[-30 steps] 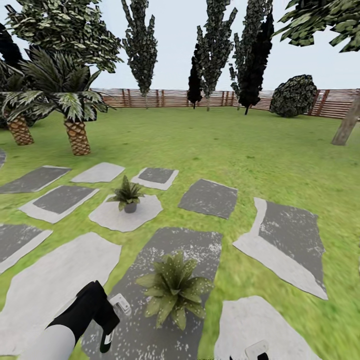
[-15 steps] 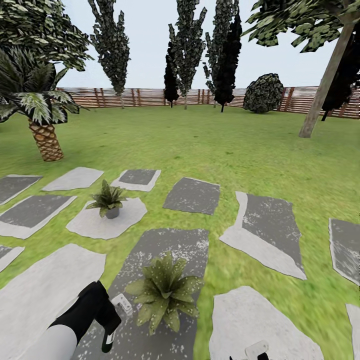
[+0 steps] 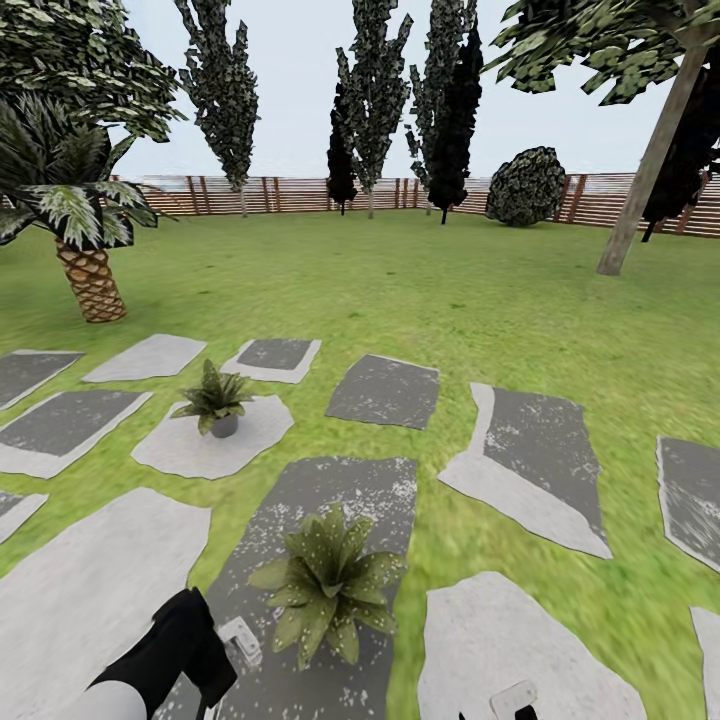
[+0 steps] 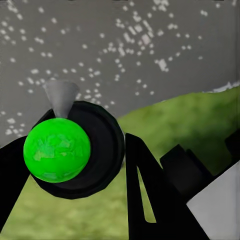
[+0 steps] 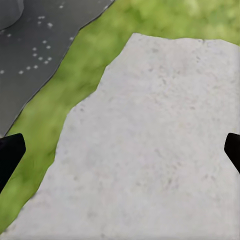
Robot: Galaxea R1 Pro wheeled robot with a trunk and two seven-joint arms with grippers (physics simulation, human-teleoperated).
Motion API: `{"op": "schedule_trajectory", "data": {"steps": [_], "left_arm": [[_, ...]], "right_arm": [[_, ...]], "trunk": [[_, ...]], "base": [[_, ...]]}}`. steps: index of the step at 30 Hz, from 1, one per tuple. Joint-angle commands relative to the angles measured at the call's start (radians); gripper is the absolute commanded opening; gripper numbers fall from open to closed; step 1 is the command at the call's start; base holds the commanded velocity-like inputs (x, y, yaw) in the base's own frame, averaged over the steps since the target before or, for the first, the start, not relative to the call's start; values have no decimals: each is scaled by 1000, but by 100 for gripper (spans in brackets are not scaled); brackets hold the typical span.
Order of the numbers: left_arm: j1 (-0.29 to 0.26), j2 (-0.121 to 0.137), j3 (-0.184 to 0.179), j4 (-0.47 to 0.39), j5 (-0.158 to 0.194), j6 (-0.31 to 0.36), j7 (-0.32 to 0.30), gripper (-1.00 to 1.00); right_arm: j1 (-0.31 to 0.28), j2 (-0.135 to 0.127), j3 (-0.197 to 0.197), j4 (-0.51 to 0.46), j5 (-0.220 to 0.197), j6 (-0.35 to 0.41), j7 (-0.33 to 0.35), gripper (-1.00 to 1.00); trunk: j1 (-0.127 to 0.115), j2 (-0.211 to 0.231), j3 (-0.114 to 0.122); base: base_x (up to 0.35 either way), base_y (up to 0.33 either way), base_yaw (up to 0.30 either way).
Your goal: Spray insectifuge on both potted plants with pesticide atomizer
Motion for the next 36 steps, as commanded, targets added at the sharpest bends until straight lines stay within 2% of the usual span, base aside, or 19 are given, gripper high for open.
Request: {"op": "schedule_trajectory", "data": {"steps": [1, 9, 22, 29, 36], "left_arm": [[0, 0, 2, -2, -4, 6, -7, -100], [-3, -1, 12, -8, 5, 7, -6, -100], [-5, -2, 11, -20, 6, 8, -5, -100], [-5, -2, 11, -22, 6, 11, -4, -100], [-12, -2, 17, -24, 10, 12, -4, -100]], "right_arm": [[-1, 0, -9, 1, 7, -4, 2, 100], [-1, 0, -10, 1, 7, -4, 2, 100], [-1, 0, -10, 1, 7, -4, 2, 100], [-1, 0, -10, 1, 7, -4, 2, 100], [-1, 0, -10, 1, 7, -4, 2, 100]], "trunk": [[0, 0, -1], [0, 0, -1], [0, 0, -1], [0, 0, -1], [0, 0, -1]], "base": [[0, 0, 0], [-2, 44, -30], [-38, 295, -291], [-196, 240, -300], [9, 295, -300]]}}
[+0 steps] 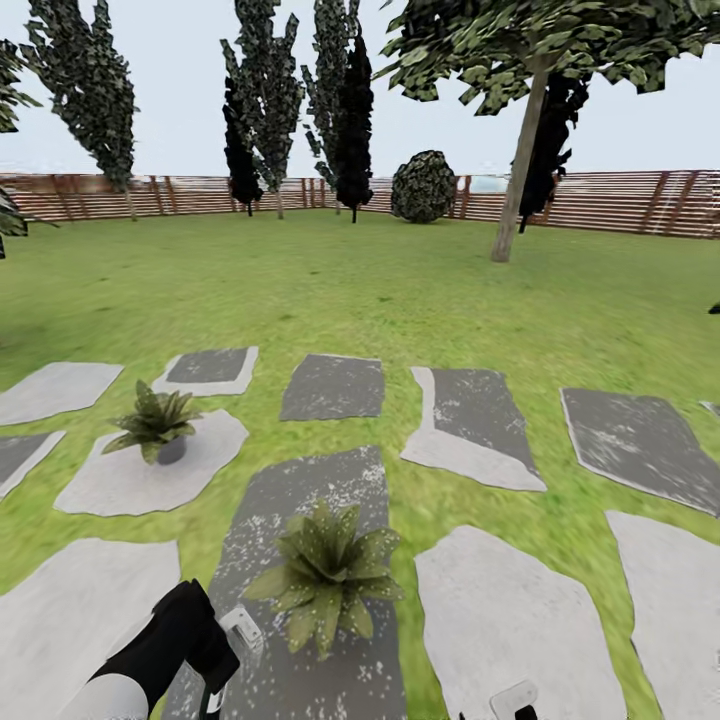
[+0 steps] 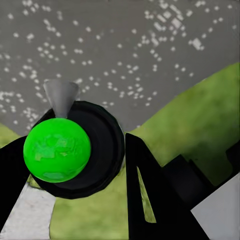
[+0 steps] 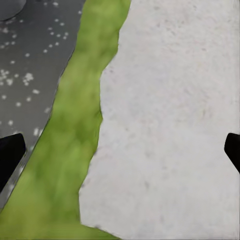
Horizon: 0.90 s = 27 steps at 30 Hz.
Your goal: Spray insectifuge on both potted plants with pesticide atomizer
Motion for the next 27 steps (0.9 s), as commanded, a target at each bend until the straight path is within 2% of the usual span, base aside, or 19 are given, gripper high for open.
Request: {"op": "schedule_trajectory", "data": {"steps": [1, 8, 12, 23, 27], "left_arm": [[-1, 0, 3, -2, -5, 4, -7, -100], [-1, -2, 4, -2, -4, 4, -7, -100], [0, -1, 4, -2, -4, 4, -7, -100], [1, 0, 4, -2, -5, 4, -8, -100], [1, 0, 4, -2, -4, 4, -7, -100]], "right_arm": [[-1, 0, -8, 1, 7, -4, 2, 100], [-1, 0, -8, 1, 7, -4, 2, 100], [-1, 0, -8, 1, 7, -4, 2, 100], [-1, 0, -8, 1, 7, -4, 2, 100], [-1, 0, -8, 1, 7, -4, 2, 100]], "trunk": [[0, 0, -1], [0, 0, -1], [0, 0, -1], [0, 0, -1], [0, 0, -1]], "base": [[125, 301, -300], [157, 277, -300], [43, 64, -249], [-1, 3, -7], [-104, 188, 0]]}}
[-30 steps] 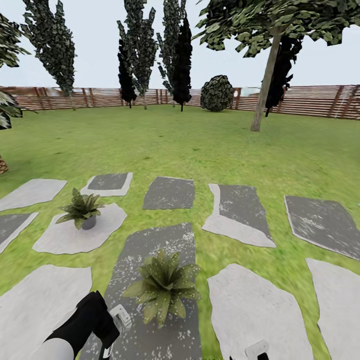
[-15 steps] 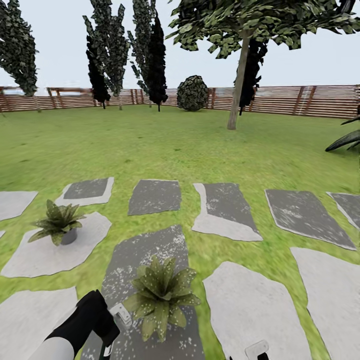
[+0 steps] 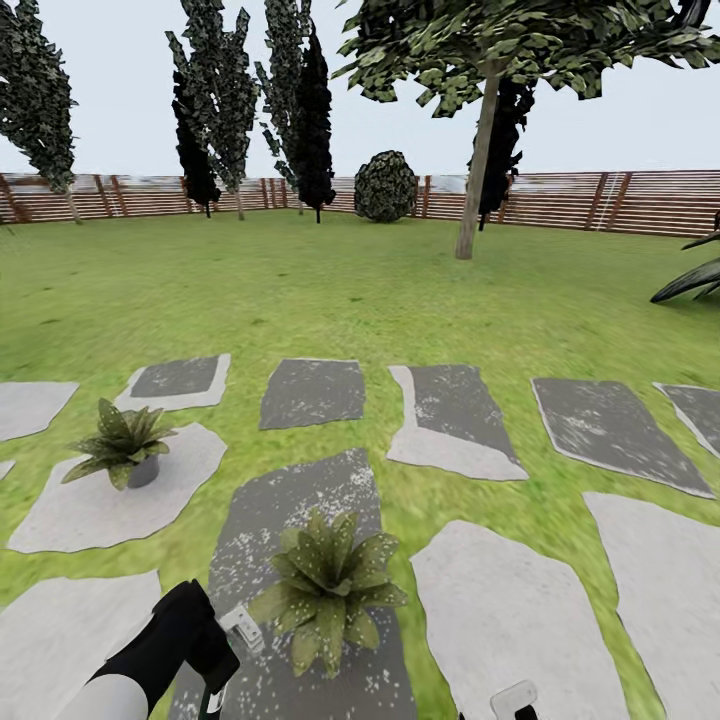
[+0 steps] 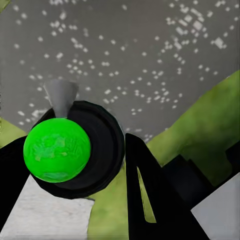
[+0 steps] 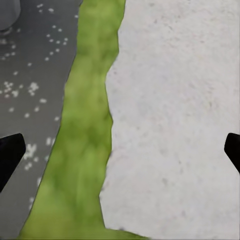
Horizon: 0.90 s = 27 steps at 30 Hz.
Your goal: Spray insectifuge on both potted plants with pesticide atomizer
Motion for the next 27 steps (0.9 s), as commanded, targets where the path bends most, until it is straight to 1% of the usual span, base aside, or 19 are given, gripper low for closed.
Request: {"op": "schedule_trajectory", "data": {"steps": [1, 8, 10, 13, 24, 27], "left_arm": [[0, -1, 3, -1, -5, 4, -7, -100], [0, -1, 3, -1, -5, 3, -7, -100], [0, -1, 3, -1, -5, 4, -7, -100], [0, -1, 2, -1, -5, 3, -8, -100], [1, -1, 2, -1, -7, 3, -8, -100], [1, -1, 2, -1, -7, 3, -8, -100]], "right_arm": [[-1, 0, -8, 1, 7, -4, 2, 100], [-1, 0, -9, 1, 7, -4, 2, 100], [-1, 0, -9, 1, 7, -4, 2, 100], [-1, 0, -9, 1, 7, -4, 2, 100], [-1, 0, -8, 1, 7, -4, 2, 100], [-1, 0, -9, 1, 7, -4, 2, 100]], "trunk": [[0, 0, -1], [0, 0, -1], [0, 0, -1], [0, 0, -1], [0, 0, -1], [0, 0, -1]], "base": [[-58, 285, 0], [0, 309, -1], [64, 312, -118], [12, 89, -266], [0, 4, -280], [0, 179, -280]]}}
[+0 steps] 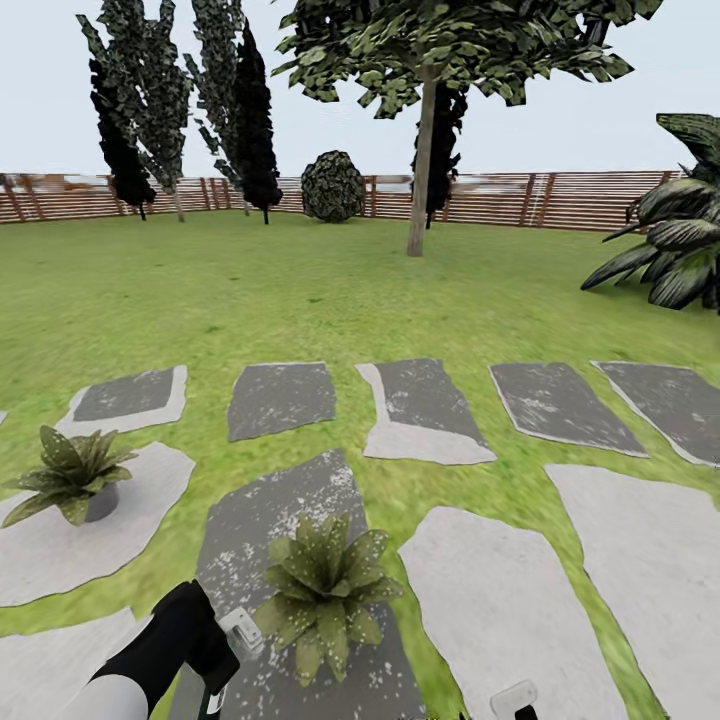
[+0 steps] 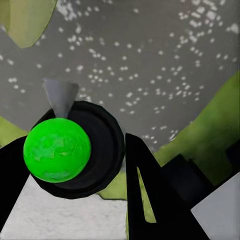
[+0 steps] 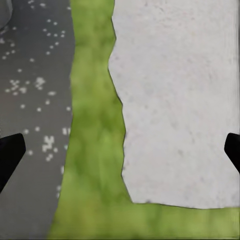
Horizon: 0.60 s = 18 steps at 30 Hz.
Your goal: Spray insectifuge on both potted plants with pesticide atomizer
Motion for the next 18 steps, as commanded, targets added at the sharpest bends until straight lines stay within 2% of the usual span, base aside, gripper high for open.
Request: {"op": "schedule_trajectory", "data": {"steps": [1, 10, 14, 18], "left_arm": [[0, 0, 3, -2, -5, 4, -7, -100], [0, 0, 1, -1, -5, 4, -8, -100], [1, 0, 0, 0, -9, 3, -7, -100], [1, 0, -1, 0, -13, 2, -7, -100]], "right_arm": [[-1, 0, -8, 1, 7, -4, 2, 100], [-1, 0, -9, 1, 7, -4, 2, 100], [-1, 0, -9, 1, 7, -4, 2, 100], [-1, 0, -8, 1, 7, -4, 2, 100]], "trunk": [[0, 0, -1], [0, 0, -1], [0, 0, -1], [0, 0, -1]], "base": [[0, 276, -280], [0, 301, -263], [-25, 304, -42], [-150, 288, -3]]}}
